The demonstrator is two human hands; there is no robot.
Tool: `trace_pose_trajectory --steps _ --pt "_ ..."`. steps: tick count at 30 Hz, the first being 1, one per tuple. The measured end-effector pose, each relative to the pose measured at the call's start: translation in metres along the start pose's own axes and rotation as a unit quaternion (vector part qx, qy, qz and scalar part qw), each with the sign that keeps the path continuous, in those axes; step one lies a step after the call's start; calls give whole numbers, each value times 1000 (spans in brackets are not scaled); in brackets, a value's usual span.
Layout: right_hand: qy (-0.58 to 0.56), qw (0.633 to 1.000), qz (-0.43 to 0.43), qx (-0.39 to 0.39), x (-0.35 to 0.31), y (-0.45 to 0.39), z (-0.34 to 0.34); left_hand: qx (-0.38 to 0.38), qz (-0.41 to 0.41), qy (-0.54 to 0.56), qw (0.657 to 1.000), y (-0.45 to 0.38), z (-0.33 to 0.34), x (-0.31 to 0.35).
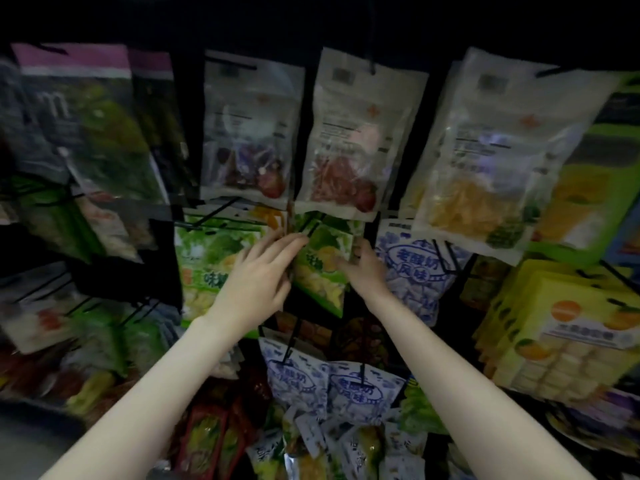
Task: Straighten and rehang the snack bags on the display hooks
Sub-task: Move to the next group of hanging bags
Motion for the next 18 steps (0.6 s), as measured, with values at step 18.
trace_pose_trajectory --steps 18 --pt "26 974 2 224 -9 41 7 165 -340 292 878 60 -22 -189"
Point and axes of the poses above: each hand's wrist, its own y-axis away from the middle knuckle, its own z-axis out of the palm, x = y × z, the point moved 8 cm from there along -y, towards the middle knuckle, and after that the axes turned 14 degrees about y, right-handed, at the moved point
